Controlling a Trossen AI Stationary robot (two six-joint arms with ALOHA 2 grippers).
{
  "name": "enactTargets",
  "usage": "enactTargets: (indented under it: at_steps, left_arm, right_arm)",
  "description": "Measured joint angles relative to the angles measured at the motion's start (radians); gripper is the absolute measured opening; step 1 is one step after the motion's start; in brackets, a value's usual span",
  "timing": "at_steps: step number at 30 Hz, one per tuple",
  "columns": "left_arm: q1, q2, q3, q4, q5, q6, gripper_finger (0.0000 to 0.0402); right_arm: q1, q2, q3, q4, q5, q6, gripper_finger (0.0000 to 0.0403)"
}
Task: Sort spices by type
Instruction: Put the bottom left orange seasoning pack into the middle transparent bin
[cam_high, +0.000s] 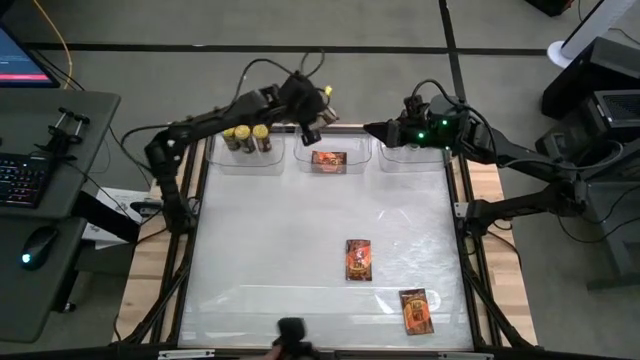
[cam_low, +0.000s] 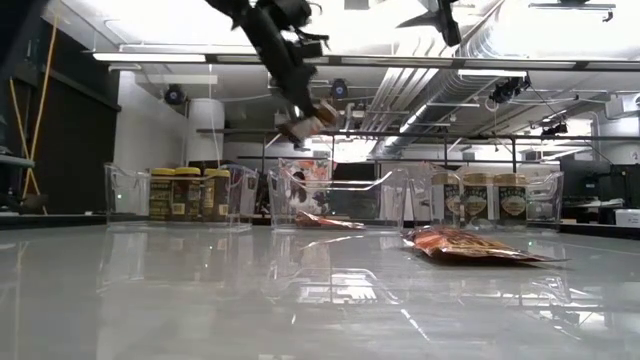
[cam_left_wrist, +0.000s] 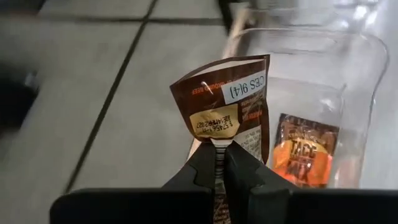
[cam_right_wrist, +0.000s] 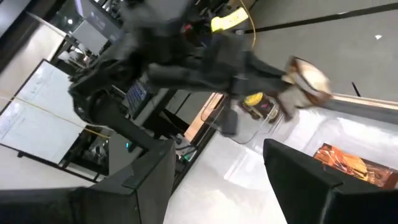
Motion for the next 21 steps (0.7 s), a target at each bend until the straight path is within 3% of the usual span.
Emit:
enactTargets:
  at_steps: [7, 13, 21]
  left_arm:
    - [0.000, 0.155, 0.053, 0.024, 0.191, 0.263, 0.0000]
    - [-0.024, 0.255, 0.053, 0.014, 0.203, 0.309, 0.0000]
    - [-0.054, 0.294, 0.053, -0.007, 0.203, 0.356, 0.0004]
  right_arm:
    - [0.000, 0.000, 0.000, 0.000, 0.054, 0.074, 0.0238]
    - [0.000, 0.000, 0.000, 0.000, 0.128, 0.106, 0.0238]
    - [0.000, 0.000, 0.000, 0.000, 0.137, 0.088, 0.0238]
